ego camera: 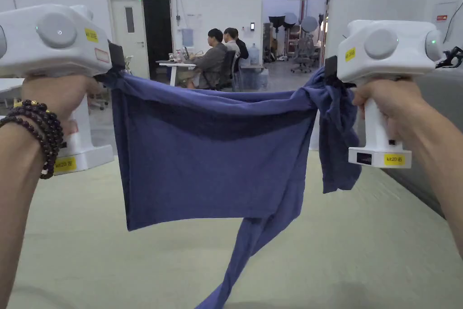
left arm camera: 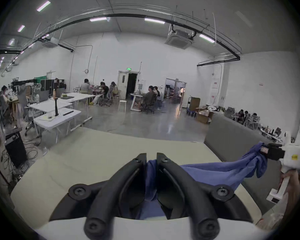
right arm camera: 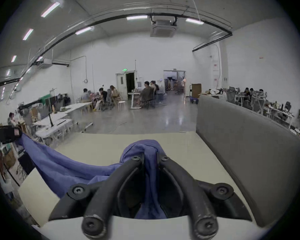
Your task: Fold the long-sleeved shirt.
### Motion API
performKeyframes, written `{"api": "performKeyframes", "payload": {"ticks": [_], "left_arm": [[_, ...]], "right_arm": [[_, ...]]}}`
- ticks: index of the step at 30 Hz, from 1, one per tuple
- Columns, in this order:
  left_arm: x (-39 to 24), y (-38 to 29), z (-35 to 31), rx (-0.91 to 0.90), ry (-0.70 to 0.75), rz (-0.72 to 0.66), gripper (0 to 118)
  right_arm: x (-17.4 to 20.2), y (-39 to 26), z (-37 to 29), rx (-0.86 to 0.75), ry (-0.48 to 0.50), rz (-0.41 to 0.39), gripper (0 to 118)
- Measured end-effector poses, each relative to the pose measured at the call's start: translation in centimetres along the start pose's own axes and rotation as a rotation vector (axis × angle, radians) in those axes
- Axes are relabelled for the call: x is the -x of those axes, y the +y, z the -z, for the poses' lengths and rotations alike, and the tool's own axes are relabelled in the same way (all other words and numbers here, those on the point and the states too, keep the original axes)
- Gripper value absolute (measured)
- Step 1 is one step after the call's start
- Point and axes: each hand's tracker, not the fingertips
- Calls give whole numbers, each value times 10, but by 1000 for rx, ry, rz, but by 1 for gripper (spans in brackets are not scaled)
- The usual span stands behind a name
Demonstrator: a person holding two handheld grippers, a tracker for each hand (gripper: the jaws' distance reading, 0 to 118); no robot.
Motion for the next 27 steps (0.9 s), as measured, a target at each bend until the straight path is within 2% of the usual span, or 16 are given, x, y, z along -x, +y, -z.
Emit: {"api": "performKeyframes", "payload": {"ticks": [6,13,17,21,24,26,27], "left_arm": [[-5,-56,30,63,18,68,9],[15,-204,87,309,12,35,9],[28,-280,100,445,23,-12,9],[38,-309,90,463,13,-43,9],[39,-318,57,445,16,-37,9],[36,-333,31,433,37,-52,9],[35,-345,14,440,33,-41,9]], "right_arm": [[-11,-59,29,58,-10,44,9],[-18,-207,99,298,-33,69,9],[-22,-278,117,408,-28,97,9],[-32,-293,105,361,-14,152,9],[-33,-293,72,350,-19,155,9],[-30,-305,50,354,-28,125,9],[-26,-316,33,362,-33,78,9]]}}
